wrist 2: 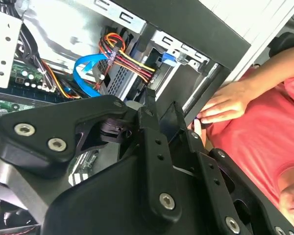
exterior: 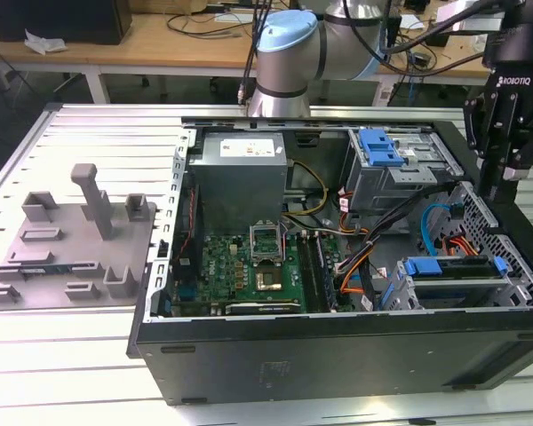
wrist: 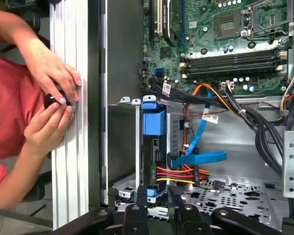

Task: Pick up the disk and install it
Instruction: 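Insert the second disk wire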

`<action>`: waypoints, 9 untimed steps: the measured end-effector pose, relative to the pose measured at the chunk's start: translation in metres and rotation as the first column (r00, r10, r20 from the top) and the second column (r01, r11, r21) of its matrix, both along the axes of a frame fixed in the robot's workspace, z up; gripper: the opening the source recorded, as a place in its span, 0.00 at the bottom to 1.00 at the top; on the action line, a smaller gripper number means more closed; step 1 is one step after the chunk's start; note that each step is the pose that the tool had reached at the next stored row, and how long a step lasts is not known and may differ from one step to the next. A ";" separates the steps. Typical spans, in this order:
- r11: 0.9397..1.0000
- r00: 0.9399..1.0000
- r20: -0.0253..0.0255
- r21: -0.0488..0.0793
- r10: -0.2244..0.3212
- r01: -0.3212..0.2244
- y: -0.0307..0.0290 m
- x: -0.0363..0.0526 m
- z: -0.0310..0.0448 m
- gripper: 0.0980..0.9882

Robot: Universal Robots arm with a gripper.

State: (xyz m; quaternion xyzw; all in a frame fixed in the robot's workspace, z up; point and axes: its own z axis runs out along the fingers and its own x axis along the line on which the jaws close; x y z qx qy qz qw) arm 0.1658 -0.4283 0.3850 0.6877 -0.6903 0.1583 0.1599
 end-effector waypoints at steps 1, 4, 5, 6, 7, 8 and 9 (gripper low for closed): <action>1.000 1.000 0.000 0.000 0.003 -0.003 0.0001 -0.0011 -0.0005 0.23; 1.000 1.000 0.000 0.000 0.007 -0.007 0.0010 -0.0092 -0.0013 0.23; 1.000 1.000 0.000 0.000 0.008 -0.008 0.0037 -0.0118 -0.0016 0.23; 1.000 1.000 0.000 0.000 0.009 -0.009 0.0095 -0.0168 -0.0022 0.23; 1.000 1.000 0.000 -0.001 0.009 -0.009 0.0105 -0.0210 -0.0030 0.23; 1.000 1.000 0.000 0.000 0.009 -0.009 0.0108 -0.0241 -0.0042 0.23; 1.000 1.000 0.000 0.000 0.009 -0.009 0.0108 -0.0269 -0.0058 0.23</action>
